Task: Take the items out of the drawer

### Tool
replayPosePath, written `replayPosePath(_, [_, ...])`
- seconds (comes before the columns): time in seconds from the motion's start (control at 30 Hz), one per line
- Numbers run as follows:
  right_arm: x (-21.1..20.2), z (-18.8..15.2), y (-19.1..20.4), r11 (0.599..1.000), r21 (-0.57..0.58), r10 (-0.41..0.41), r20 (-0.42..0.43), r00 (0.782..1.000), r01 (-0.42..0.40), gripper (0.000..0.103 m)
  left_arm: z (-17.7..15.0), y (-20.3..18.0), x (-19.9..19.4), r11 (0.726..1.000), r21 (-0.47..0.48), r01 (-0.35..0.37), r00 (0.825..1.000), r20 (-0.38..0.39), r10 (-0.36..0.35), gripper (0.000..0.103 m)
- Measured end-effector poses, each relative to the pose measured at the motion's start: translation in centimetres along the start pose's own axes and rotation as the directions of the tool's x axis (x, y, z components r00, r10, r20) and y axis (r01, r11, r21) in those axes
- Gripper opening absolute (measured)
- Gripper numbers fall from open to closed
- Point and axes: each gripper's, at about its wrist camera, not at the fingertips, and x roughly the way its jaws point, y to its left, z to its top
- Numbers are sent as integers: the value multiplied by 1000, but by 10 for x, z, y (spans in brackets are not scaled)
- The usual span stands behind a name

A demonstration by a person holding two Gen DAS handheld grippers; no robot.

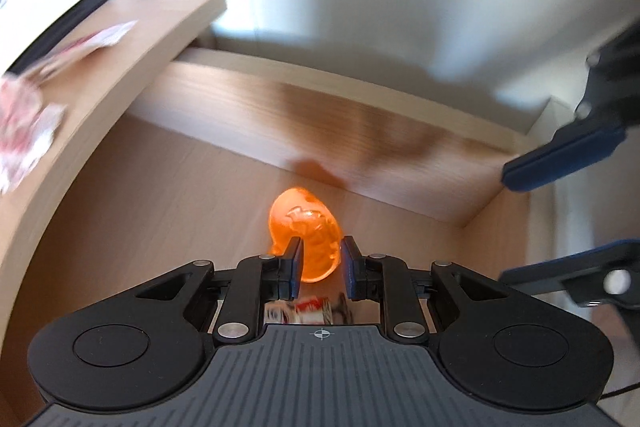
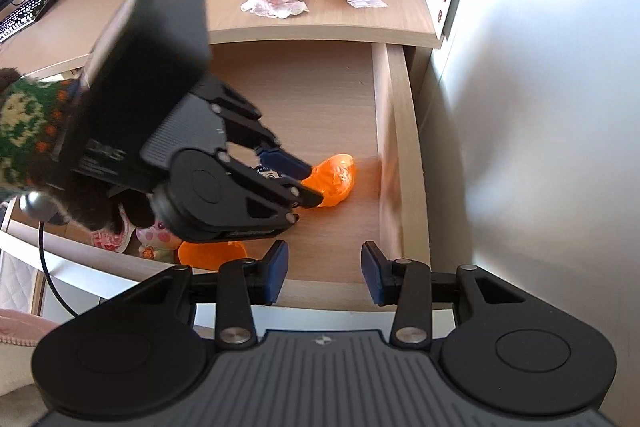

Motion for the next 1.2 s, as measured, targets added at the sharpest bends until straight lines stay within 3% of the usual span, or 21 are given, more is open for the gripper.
replayPosePath(0.2, [-3, -3, -3, 1000, 4, -13, -8, 1000, 13, 40, -4, -5, 17, 997, 78, -2, 1000, 16, 1, 23])
replayPosePath(0.3, [-3, -4, -5, 1000, 11, -20, -15, 1000, 21, 40, -6, -3, 27, 998, 64, 13, 1000, 11, -14, 22])
replayPosePath(0.43, [-3, -5, -6, 1000, 13, -22, -19, 1000, 22, 40, -6, 17, 22, 995, -98, 21, 999, -47, -25, 12])
replayPosePath(0.57, [1, 0, -8, 999, 25, -20, -27, 999, 21, 40, -12, 43, 0, 963, -269, 23, 999, -38, -34, 11])
replayPosePath(0.63, [3, 5, -7, 999, 34, -24, -27, 999, 25, 40, -20, 55, -23, 934, -358, 3, 1000, -21, -11, 11])
replayPosePath(0.8, [8, 25, 0, 999, 37, 16, -10, 1000, -16, 40, -60, 80, -98, 820, -572, -7, 997, 59, 50, 11])
replayPosePath(1.03, [50, 67, 27, 991, -41, 120, -76, 990, -124, 40, -117, 89, -192, 699, -713, -51, 982, 92, 166, 11])
replayPosePath(1.13, [80, 81, 44, 984, -96, 136, -141, 981, -150, 40, -139, 93, -212, 629, -776, -41, 979, 95, 181, 11])
replayPosePath(1.2, [104, 89, 53, 981, -112, 135, -195, 971, -159, 40, -148, 98, -212, 599, -800, -36, 976, 100, 192, 11])
